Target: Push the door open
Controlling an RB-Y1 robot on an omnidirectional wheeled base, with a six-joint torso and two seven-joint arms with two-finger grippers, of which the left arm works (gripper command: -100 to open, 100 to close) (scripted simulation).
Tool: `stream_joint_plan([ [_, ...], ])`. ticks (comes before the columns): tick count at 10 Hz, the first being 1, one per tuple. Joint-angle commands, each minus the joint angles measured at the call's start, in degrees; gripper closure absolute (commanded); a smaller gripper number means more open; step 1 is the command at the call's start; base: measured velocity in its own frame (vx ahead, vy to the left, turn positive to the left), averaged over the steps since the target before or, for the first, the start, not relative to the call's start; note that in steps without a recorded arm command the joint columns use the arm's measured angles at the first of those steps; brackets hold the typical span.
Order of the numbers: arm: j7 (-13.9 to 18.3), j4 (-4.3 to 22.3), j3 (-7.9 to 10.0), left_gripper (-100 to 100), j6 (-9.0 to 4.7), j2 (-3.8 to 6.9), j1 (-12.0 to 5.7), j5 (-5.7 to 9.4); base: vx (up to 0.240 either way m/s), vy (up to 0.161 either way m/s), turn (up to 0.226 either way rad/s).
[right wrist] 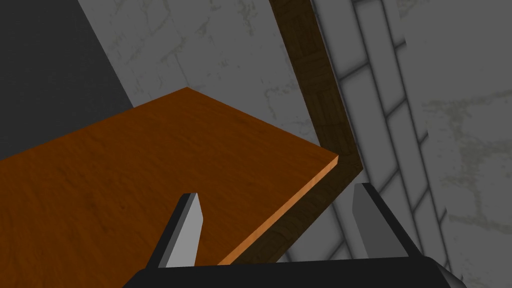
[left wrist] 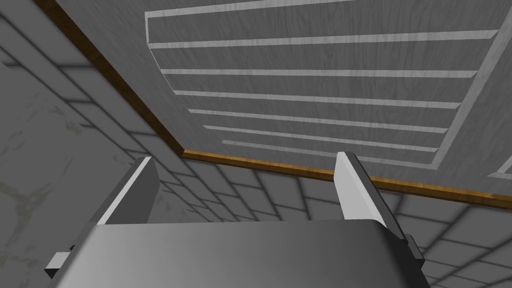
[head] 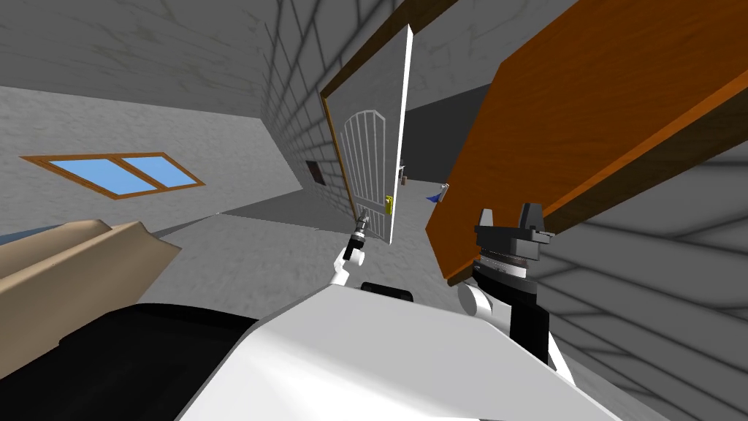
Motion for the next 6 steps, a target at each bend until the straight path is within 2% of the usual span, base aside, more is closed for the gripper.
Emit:
stream_joint_plan([
  [1,0.1,2.9,-0.46,-100,0.31,-0.10,-1.91,0.44,0.083,0.101,-0.074],
  [2,0.2,4.8,-0.74,-100,0.28,-0.16,-3.03,0.72,0.087,0.088,-0.068],
  [3,0.2,5.4,-0.74,-100,0.28,-0.16,-3.03,0.72,0.061,0.050,-0.021],
  [6,0.4,11.0,-1.61,-100,0.20,-0.35,-6.37,1.54,0.071,0.062,-0.067],
])
